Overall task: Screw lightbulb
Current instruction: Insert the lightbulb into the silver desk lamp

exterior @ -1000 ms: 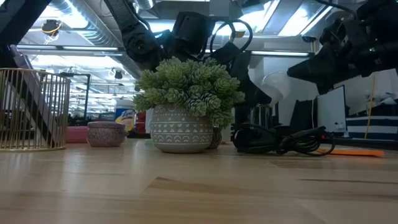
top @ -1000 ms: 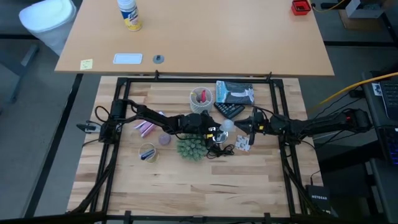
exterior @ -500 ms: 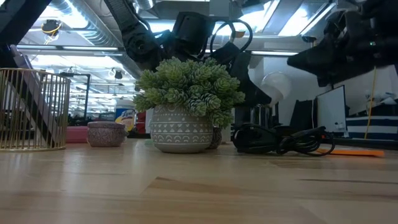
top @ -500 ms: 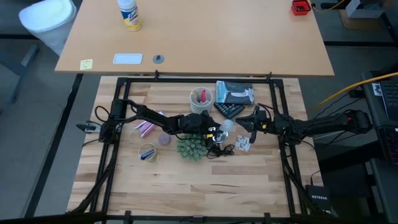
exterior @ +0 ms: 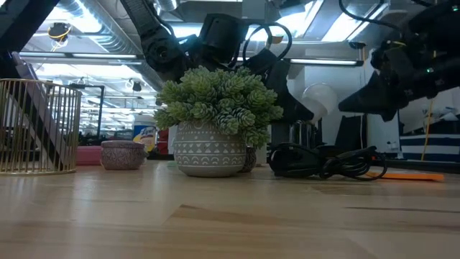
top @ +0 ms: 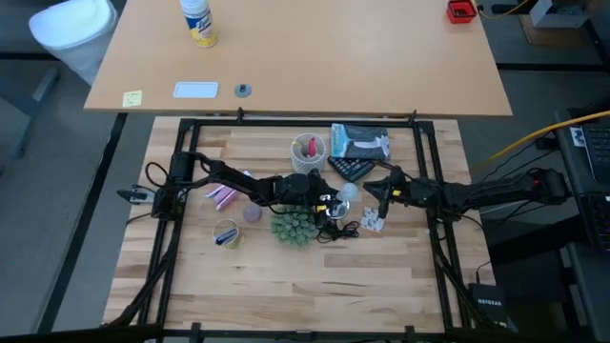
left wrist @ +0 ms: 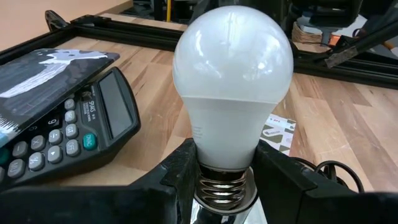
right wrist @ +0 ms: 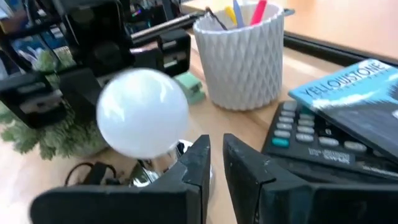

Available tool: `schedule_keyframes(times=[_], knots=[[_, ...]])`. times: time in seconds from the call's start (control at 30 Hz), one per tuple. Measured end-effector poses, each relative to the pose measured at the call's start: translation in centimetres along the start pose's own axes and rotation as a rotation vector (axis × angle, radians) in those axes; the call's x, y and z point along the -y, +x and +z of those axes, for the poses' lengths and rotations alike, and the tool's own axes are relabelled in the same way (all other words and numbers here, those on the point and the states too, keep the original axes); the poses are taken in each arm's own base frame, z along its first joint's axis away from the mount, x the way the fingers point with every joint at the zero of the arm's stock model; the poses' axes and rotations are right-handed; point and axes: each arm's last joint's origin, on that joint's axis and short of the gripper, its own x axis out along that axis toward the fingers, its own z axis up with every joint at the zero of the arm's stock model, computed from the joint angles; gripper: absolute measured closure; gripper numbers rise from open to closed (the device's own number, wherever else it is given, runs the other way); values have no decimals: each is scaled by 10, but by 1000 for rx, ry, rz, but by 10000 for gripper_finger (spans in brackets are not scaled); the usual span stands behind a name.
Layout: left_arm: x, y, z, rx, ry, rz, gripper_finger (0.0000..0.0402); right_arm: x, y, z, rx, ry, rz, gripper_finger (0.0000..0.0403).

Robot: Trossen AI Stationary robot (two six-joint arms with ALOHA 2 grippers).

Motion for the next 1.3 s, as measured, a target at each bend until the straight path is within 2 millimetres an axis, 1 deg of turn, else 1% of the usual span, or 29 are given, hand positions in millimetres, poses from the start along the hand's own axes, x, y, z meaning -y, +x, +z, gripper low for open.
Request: schedule_keyframes(times=[0.23,0.5,0.8,0.97,1.1,1.3], knots=[[0,0,0,0,0,0,276,-3,8,1,27,10,14,352],[0,0,-1,-4,1,0,276,-8,18,-1,36,37,71,352],[0,0,-1,-9,4,-4,276,-13,27,2,105,61,135,352],[0,0,-2,-17,46,-3,276,-19,34,6,95,59,166,352],[0,0,-3,-20,60,-2,276,-21,41,8,70,48,150,353],[0,0,-3,-25,62,-3,276,-21,42,6,57,43,139,353]])
